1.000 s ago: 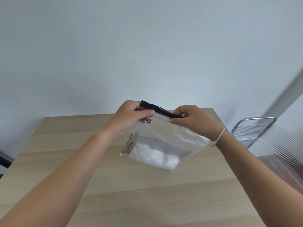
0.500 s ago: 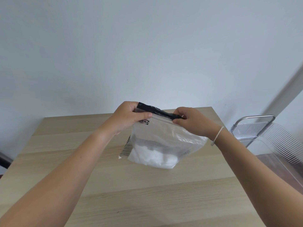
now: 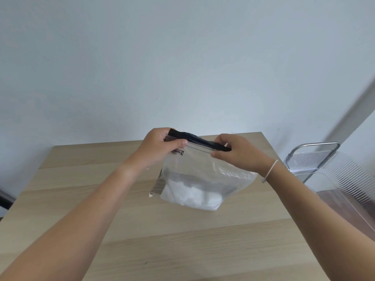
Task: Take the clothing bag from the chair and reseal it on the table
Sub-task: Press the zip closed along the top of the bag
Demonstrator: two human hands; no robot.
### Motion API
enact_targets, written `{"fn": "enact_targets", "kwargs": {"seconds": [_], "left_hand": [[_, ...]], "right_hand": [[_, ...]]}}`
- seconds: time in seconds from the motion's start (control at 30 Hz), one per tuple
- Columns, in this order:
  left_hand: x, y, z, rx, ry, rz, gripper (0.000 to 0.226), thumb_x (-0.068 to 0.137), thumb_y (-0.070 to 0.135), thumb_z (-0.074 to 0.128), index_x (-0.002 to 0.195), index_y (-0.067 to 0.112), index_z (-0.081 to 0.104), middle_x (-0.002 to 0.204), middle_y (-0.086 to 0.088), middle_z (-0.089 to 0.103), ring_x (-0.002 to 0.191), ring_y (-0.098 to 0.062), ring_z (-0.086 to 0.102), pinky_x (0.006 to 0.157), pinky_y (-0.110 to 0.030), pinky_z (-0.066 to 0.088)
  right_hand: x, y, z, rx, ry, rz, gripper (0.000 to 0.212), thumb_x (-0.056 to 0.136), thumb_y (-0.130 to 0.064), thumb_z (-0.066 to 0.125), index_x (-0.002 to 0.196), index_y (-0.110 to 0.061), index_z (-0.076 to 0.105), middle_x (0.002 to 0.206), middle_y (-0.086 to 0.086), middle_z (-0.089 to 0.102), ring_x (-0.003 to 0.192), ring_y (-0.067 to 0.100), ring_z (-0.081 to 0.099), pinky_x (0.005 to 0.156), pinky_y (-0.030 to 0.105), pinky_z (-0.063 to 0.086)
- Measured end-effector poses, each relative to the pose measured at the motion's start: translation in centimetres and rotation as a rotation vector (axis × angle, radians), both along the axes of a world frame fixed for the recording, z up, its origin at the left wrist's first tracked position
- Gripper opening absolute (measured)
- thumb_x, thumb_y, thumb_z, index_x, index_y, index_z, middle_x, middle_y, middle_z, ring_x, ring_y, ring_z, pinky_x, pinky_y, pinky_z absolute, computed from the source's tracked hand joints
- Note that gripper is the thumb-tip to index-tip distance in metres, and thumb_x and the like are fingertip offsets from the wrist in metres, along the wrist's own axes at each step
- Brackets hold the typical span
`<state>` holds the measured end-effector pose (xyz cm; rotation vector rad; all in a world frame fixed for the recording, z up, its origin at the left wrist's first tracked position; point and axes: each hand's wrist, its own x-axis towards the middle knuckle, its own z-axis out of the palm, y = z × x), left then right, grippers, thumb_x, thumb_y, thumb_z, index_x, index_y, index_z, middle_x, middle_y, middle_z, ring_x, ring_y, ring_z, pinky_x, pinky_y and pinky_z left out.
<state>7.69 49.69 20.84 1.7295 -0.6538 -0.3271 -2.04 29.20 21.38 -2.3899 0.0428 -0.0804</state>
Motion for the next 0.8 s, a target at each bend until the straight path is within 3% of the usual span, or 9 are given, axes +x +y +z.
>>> {"fn": "enact_targets", "kwargs": {"seconds": [0.13, 0.3, 0.4, 0.57, 0.8], "left_hand": [[0.07, 0.23, 0.13, -0.022, 0.081, -0.061, 0.013, 0.077, 0.014, 0.071, 0.075, 0.027, 0.072, 0.071, 0.007, 0.073, 0.069, -0.007, 0.067, 0.060, -0.017, 0.052], [-0.05, 0.42, -0.03, 0.089, 0.111, -0.154, 0.020, 0.064, 0.025, 0.080, 0.081, 0.035, 0.074, 0.088, 0.011, 0.075, 0.079, -0.006, 0.067, 0.063, -0.016, 0.052], [0.14, 0.35, -0.38, 0.080, 0.091, -0.105, 0.014, 0.071, 0.016, 0.076, 0.077, 0.029, 0.076, 0.082, 0.005, 0.076, 0.076, -0.011, 0.066, 0.063, -0.017, 0.052], [0.24, 0.23, -0.59, 0.075, 0.078, -0.081, 0.010, 0.071, 0.019, 0.076, 0.077, 0.026, 0.076, 0.075, 0.003, 0.075, 0.067, -0.009, 0.061, 0.059, -0.018, 0.050], [0.31, 0.09, -0.77, 0.082, 0.092, -0.063, 0.014, 0.072, 0.016, 0.075, 0.077, 0.029, 0.075, 0.079, 0.007, 0.075, 0.076, -0.009, 0.065, 0.065, -0.018, 0.051]], "right_hand": [[-0.08, -0.17, -0.21, 0.023, 0.004, -0.009, 0.013, 0.078, -0.020, 0.067, 0.067, -0.022, 0.060, 0.062, -0.015, 0.054, 0.055, -0.009, 0.047, 0.053, 0.006, 0.035], [0.28, -0.04, -0.24, 0.043, 0.021, -0.016, 0.015, 0.077, -0.020, 0.068, 0.065, -0.027, 0.061, 0.062, -0.014, 0.056, 0.052, -0.007, 0.046, 0.052, 0.006, 0.035], [0.40, 0.08, -0.11, 0.062, 0.029, -0.010, 0.014, 0.076, -0.020, 0.069, 0.066, -0.027, 0.062, 0.064, -0.015, 0.058, 0.053, -0.008, 0.048, 0.052, 0.005, 0.035], [0.44, 0.09, 0.14, 0.074, 0.023, -0.003, 0.013, 0.073, -0.017, 0.072, 0.066, -0.022, 0.062, 0.060, -0.017, 0.058, 0.053, -0.013, 0.048, 0.052, 0.002, 0.034], [0.51, 0.10, 0.04, 0.077, 0.029, 0.001, 0.011, 0.073, -0.016, 0.072, 0.067, -0.018, 0.063, 0.061, -0.014, 0.056, 0.052, -0.011, 0.047, 0.052, 0.003, 0.035]]}}
